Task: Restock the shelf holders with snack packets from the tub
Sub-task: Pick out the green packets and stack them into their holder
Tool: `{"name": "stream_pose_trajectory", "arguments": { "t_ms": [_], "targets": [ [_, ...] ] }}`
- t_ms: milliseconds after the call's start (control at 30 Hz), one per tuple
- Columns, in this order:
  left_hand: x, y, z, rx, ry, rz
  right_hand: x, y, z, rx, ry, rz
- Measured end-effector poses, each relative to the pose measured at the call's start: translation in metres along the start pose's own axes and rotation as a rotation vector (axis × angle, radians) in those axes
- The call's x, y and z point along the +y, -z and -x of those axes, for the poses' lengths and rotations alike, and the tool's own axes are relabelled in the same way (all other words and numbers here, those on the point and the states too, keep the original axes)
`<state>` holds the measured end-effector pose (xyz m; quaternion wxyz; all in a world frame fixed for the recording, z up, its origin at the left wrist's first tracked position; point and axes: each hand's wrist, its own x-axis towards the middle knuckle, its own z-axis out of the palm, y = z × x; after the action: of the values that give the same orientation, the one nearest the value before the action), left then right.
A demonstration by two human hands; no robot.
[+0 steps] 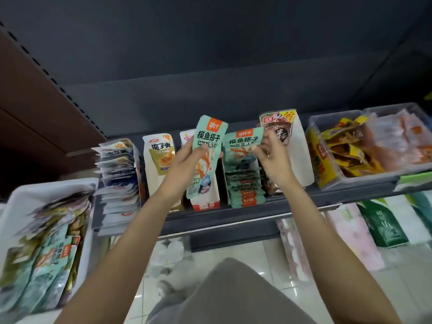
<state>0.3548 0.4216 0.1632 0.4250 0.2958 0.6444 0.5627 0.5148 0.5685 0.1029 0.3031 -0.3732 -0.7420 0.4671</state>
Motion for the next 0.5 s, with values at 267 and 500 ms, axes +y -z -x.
{"name": "stream_pose_trajectory", "arguments": {
  "t_ms": [267, 500],
  "targets": [
    [0.035, -0.033, -0.049, 0.156, -0.317, -0.154, 0.020, 0.005, 0.019, -0.150, 0.183, 0.299],
    [-0.005, -0.055, -0.066, 0.012, -0.340, -0.464, 0.019, 0.020, 0.025, -0.082, 0.343, 0.504]
  ]
}}
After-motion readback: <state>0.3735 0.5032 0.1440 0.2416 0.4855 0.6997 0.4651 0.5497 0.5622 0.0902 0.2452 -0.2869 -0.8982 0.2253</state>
